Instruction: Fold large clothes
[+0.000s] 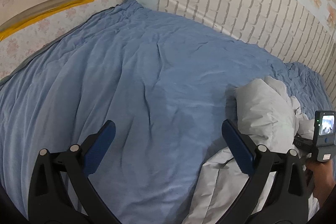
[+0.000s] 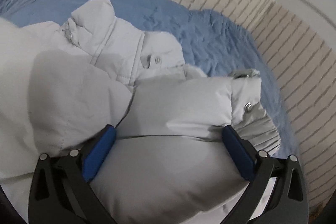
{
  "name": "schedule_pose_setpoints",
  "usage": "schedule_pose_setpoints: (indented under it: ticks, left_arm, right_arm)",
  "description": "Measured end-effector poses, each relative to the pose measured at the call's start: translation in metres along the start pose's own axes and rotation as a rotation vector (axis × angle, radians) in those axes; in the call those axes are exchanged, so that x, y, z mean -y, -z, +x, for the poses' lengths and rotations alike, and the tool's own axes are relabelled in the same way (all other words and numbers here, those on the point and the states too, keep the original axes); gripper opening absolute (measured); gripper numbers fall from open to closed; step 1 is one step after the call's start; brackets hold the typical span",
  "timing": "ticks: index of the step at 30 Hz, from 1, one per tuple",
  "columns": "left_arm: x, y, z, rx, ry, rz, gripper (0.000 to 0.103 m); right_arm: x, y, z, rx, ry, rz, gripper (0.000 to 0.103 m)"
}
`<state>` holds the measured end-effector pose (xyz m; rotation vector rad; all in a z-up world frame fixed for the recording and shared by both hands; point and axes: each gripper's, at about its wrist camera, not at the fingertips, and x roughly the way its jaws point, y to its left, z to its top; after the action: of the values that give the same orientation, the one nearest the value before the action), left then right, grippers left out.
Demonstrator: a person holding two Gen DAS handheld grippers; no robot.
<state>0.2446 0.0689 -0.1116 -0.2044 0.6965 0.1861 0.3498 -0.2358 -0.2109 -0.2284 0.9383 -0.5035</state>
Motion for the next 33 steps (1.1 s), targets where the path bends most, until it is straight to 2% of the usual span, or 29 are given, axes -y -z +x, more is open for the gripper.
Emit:
schedule_pose_setpoints:
  ticks: [3,6,8,10,12,14,15,16,17,19,20,21,22,24,25,27,28,29,31,33]
  left_arm:
    - [0.002,0.000,0.000,0.002,0.004,-0.005,0.100]
    - [0.004,0.000,-0.002,0.003,0.008,0.004,0.100]
    - [0.006,-0.001,-0.006,0.005,0.017,0.011,0.100]
    - [0.010,-0.003,-0.016,0.025,0.026,0.018,0.100]
    - [0.017,-0.004,-0.025,0.041,0.038,0.043,0.100]
    - [0.026,-0.002,-0.036,0.057,0.042,0.088,0.100]
    - [0.030,0.000,-0.041,0.056,0.034,0.110,0.100]
    - [0.033,0.003,-0.046,0.050,0.032,0.129,0.100]
    - [0.037,0.008,-0.052,0.038,0.039,0.149,0.100]
    - [0.044,0.023,-0.066,-0.002,0.060,0.206,0.100]
    - [0.047,0.034,-0.075,-0.026,0.061,0.252,0.100]
    - [0.049,0.044,-0.083,-0.038,0.061,0.295,0.100]
    - [0.052,0.063,-0.096,-0.044,0.050,0.379,0.100]
    - [0.049,0.099,-0.113,-0.055,0.025,0.490,0.100]
    - [0.040,0.125,-0.117,-0.113,0.044,0.523,0.100]
    - [0.013,0.169,-0.111,-0.321,0.086,0.452,0.100]
    - [0.005,0.177,-0.110,-0.362,0.095,0.412,0.100]
    - [-0.002,0.179,-0.111,-0.381,0.102,0.384,0.100]
    - [-0.004,0.176,-0.122,-0.359,0.094,0.389,0.100]
    - [-0.003,0.178,-0.126,-0.357,0.077,0.392,0.100]
  right_arm:
    - [0.015,0.001,-0.007,-0.011,-0.087,0.045,0.101]
    - [0.039,0.016,-0.040,0.066,-0.185,0.049,0.101]
    - [0.066,0.041,-0.071,0.129,-0.199,0.035,0.101]
    - [0.099,0.074,-0.097,0.152,-0.221,0.047,0.101]
    - [0.139,0.113,-0.113,0.124,-0.237,0.068,0.101]
    - [0.181,0.157,-0.120,0.059,-0.238,0.116,0.101]
    - [0.210,0.190,-0.122,0.020,-0.242,0.156,0.101]
    - [0.226,0.208,-0.124,0.018,-0.224,0.180,0.101]
    - [0.247,0.232,-0.125,-0.013,-0.161,0.223,0.101]
    - [0.272,0.244,-0.119,-0.072,-0.141,0.330,0.101]
    - [0.285,0.245,-0.119,-0.083,-0.220,0.416,0.101]
    - [0.289,0.245,-0.120,-0.087,-0.269,0.453,0.101]
    - [0.291,0.244,-0.121,-0.093,-0.326,0.486,0.101]
    - [0.279,0.250,-0.122,-0.131,-0.395,0.445,0.101]
    - [0.265,0.255,-0.122,-0.164,-0.424,0.393,0.101]
    - [0.238,0.271,-0.119,-0.245,-0.431,0.294,0.101]
    - [0.228,0.277,-0.118,-0.281,-0.439,0.263,0.101]
    - [0.223,0.282,-0.119,-0.295,-0.460,0.259,0.101]
    - [0.222,0.287,-0.123,-0.299,-0.494,0.278,0.101]
    - [0.221,0.298,-0.113,-0.357,-0.547,0.338,0.101]
